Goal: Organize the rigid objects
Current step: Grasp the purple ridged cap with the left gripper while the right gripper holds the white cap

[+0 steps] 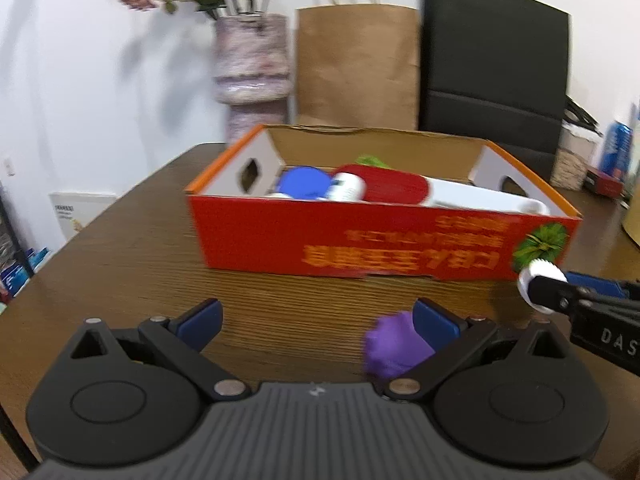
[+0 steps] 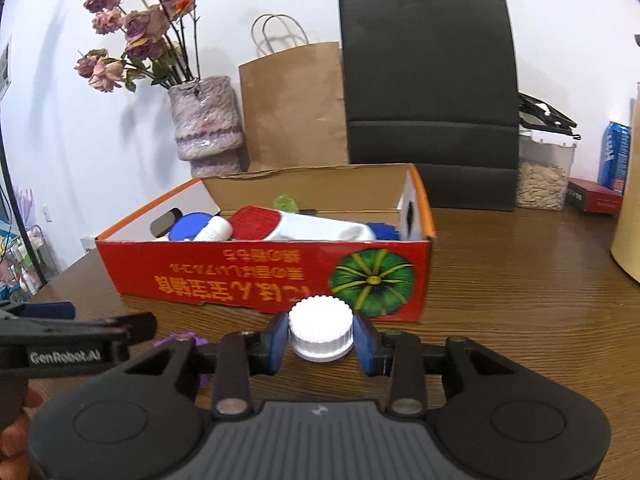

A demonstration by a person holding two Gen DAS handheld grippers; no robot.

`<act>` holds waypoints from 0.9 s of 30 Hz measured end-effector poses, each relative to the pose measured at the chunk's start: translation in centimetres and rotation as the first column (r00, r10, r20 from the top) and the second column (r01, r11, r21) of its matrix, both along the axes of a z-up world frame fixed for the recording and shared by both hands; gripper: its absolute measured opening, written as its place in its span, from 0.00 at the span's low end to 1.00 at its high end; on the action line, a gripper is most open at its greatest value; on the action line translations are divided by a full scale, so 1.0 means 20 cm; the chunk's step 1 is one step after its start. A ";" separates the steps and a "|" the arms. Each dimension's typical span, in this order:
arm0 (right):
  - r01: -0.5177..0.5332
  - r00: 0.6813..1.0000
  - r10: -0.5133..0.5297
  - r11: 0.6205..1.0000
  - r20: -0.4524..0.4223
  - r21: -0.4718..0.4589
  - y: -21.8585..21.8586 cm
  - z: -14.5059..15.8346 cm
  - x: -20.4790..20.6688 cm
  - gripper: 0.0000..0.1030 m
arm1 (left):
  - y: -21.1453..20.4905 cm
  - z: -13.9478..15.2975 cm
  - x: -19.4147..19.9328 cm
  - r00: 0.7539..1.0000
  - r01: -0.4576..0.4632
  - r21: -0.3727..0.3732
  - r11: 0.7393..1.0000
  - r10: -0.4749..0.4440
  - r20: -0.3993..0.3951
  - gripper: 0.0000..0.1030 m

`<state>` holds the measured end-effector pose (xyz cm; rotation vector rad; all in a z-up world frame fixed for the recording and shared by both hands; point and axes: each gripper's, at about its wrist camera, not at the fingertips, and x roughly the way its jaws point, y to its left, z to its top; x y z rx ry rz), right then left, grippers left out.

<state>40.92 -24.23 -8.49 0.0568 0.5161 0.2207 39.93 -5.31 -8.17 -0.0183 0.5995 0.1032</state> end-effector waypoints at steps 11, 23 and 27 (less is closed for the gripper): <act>0.005 1.000 -0.005 1.000 0.007 -0.002 -0.16 0.00 -0.04 0.33 | -0.18 -0.08 0.06 0.996 0.045 0.006 0.999 -0.044 -0.079 1.00; -0.010 1.000 0.010 1.000 0.012 -0.010 -0.14 0.00 -0.05 0.33 | -0.18 -0.12 0.10 0.990 0.041 -0.007 0.999 -0.042 -0.135 1.00; -0.013 1.000 0.013 1.000 0.012 -0.014 -0.14 0.00 -0.05 0.33 | -0.19 -0.11 0.09 0.991 0.054 -0.005 0.999 -0.054 -0.121 0.80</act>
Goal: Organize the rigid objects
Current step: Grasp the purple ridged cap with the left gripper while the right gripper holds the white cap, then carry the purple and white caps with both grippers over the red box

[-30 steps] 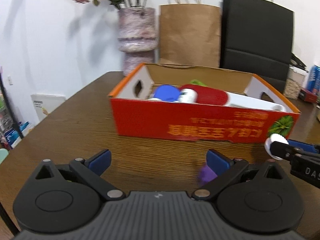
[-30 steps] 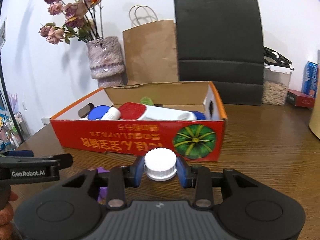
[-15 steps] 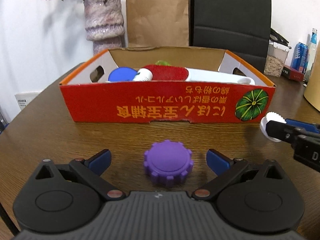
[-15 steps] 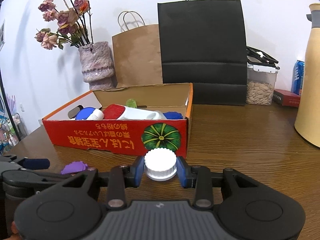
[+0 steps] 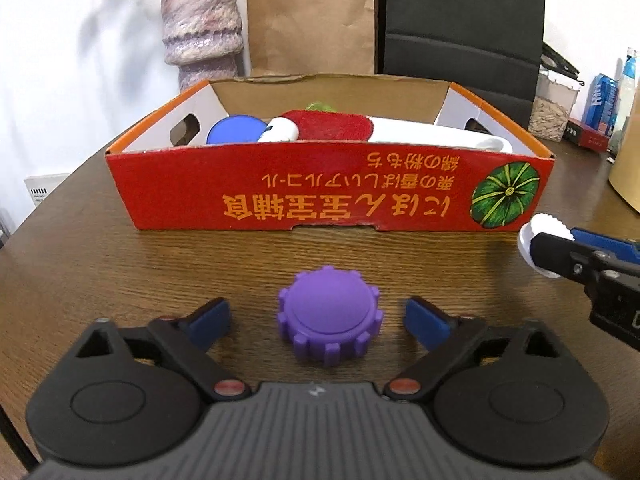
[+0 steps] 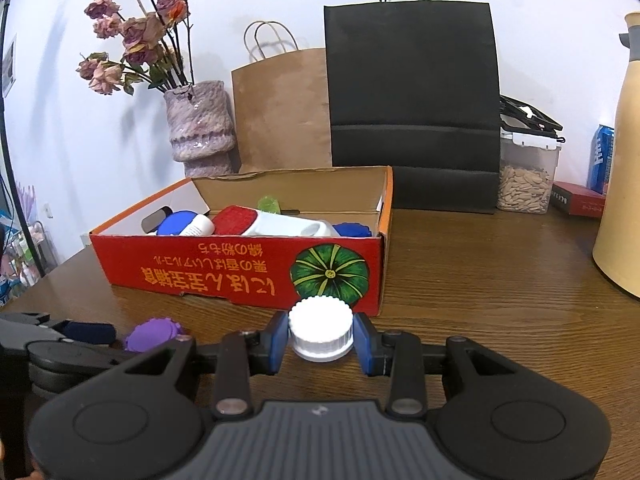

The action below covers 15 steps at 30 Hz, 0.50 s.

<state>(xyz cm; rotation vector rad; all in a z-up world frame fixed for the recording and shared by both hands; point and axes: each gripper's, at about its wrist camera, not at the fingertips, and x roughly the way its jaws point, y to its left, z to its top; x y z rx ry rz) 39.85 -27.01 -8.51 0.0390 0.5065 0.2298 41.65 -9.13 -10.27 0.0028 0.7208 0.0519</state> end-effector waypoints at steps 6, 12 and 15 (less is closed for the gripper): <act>-0.007 1.000 0.007 1.000 0.000 -0.003 0.01 0.00 0.00 0.33 | -0.02 0.02 -0.03 0.999 0.037 0.002 0.999 -0.037 0.027 0.53; -0.022 1.000 0.022 1.000 0.012 -0.006 0.02 0.01 -0.01 0.33 | -0.01 0.07 -0.06 0.997 0.034 0.013 0.999 -0.035 0.071 0.53; -0.030 0.999 0.030 1.000 0.028 -0.005 0.02 0.02 -0.03 0.33 | 0.00 0.09 -0.08 0.995 0.036 0.011 0.999 -0.037 0.093 0.53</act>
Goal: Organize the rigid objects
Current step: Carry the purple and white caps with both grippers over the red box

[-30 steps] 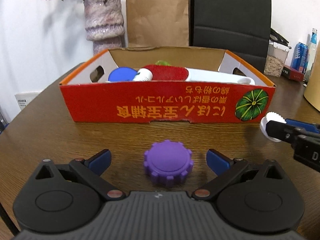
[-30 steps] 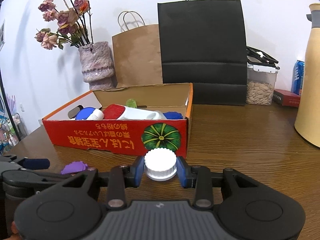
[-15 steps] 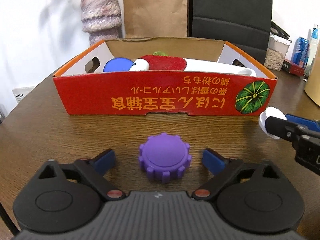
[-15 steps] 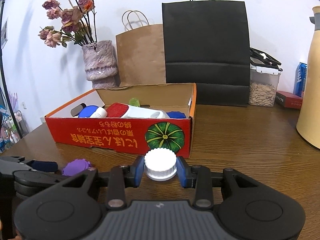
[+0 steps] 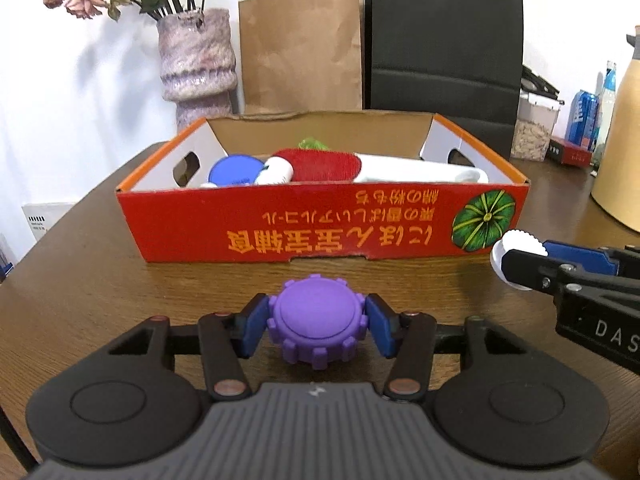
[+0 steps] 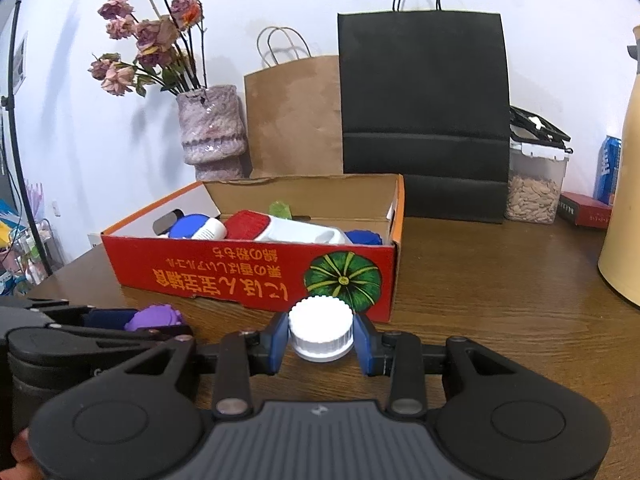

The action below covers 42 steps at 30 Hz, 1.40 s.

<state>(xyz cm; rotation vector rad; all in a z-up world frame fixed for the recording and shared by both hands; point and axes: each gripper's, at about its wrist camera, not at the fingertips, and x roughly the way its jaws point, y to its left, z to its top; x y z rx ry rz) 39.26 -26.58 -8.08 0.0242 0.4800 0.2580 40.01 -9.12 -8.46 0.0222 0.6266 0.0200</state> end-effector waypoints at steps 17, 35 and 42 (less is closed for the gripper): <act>-0.047 0.993 0.046 0.999 0.109 0.004 0.07 0.12 -0.12 0.33 | 0.08 0.18 -0.13 0.990 -0.007 -0.027 1.000 0.011 0.139 0.53; -0.028 0.985 0.017 0.998 0.174 0.061 0.21 0.23 -0.02 0.33 | 0.19 0.35 0.03 0.971 -0.066 -0.036 0.997 0.073 0.227 0.53; -0.018 0.984 0.005 0.997 0.180 0.070 0.28 0.24 0.14 0.33 | 0.25 0.38 0.16 0.966 -0.084 -0.062 0.995 0.096 0.242 0.53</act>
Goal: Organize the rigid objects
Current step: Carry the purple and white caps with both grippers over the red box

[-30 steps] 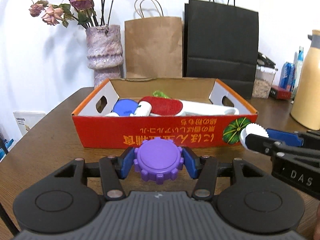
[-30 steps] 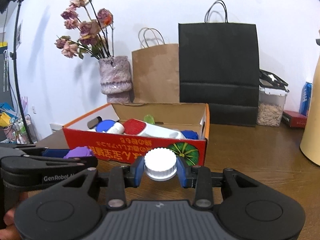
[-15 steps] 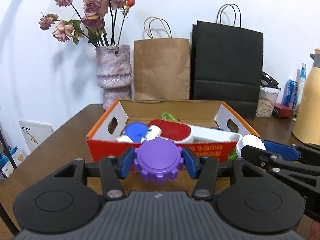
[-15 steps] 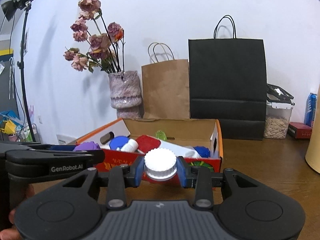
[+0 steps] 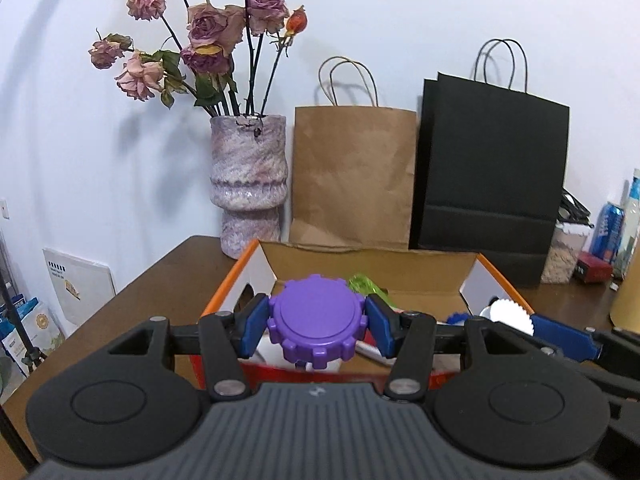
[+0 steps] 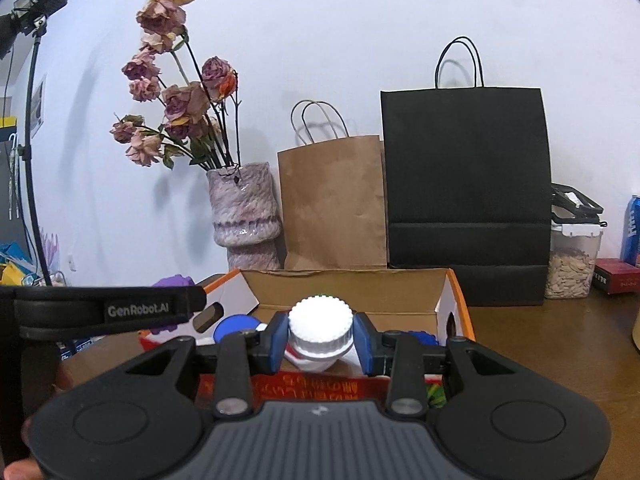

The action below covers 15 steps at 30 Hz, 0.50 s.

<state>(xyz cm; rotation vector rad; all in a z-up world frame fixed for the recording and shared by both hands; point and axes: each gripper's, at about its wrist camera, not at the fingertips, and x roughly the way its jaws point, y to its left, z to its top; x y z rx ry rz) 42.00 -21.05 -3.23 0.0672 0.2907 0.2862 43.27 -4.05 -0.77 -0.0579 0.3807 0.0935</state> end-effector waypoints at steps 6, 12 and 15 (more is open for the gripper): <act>0.014 1.000 -0.014 1.000 0.007 -0.001 0.03 0.00 0.14 0.33 | 0.02 0.01 0.11 1.000 -0.005 -0.002 1.000 0.005 0.008 0.53; 0.016 1.000 -0.016 1.000 0.012 -0.010 0.05 0.00 0.26 0.33 | 0.04 0.00 0.22 1.000 -0.012 0.005 1.000 0.012 0.006 0.53; 0.016 1.000 -0.016 1.000 0.011 -0.014 0.06 0.00 0.32 0.33 | 0.04 -0.01 0.28 1.000 -0.013 0.013 1.000 0.013 0.004 0.53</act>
